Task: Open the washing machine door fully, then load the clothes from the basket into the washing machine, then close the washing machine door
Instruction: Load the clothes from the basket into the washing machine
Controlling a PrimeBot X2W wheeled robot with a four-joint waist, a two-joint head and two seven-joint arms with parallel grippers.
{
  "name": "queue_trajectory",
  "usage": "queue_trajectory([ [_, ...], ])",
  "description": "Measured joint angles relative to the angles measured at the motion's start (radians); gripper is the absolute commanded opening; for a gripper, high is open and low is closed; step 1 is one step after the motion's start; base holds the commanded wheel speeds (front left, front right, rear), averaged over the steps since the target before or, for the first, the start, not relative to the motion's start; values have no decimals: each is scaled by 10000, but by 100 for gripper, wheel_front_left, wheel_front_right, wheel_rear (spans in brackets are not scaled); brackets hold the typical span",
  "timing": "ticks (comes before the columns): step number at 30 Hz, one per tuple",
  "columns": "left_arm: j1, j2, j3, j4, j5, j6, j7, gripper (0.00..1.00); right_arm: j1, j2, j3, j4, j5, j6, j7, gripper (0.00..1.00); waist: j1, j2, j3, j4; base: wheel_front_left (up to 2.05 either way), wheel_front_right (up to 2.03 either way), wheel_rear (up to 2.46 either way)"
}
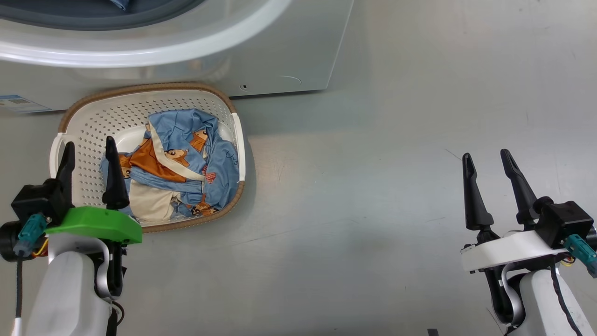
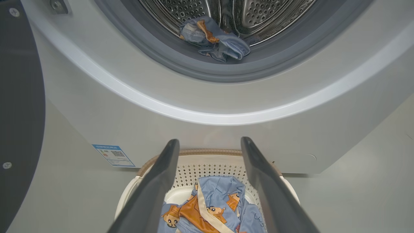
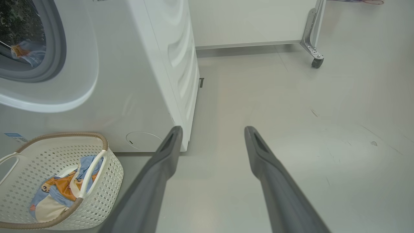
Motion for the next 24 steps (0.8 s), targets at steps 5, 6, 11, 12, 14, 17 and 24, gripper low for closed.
queue_trajectory([
  [5,425,-21,2,-884,0,174,10,100,39,-27,31,0,0,0,-2,100,0,0,-102,82,0,0,0],
  [6,524,-21,-4,-1076,0,176,36,100,39,-29,33,0,0,0,-2,100,0,0,-112,89,0,0,0],
  [11,1016,-40,-77,-1860,-46,176,242,100,40,-42,29,0,0,0,0,100,0,0,-153,110,0,0,0],
  [12,1134,-56,-98,-2025,-52,176,305,100,42,-44,29,0,0,0,0,100,0,0,-162,114,0,0,0],
  [14,1359,-98,-115,-2295,-142,176,414,100,46,-50,19,0,0,0,0,100,0,0,-181,118,0,0,0],
  [17,1667,-113,-123,-2690,-267,178,556,100,62,-56,-12,0,0,0,0,100,0,0,-214,133,0,0,0],
  [24,2193,-117,-174,-3427,-316,318,934,100,69,-79,10,0,0,0,-2,100,0,0,-284,183,0,0,0],
])
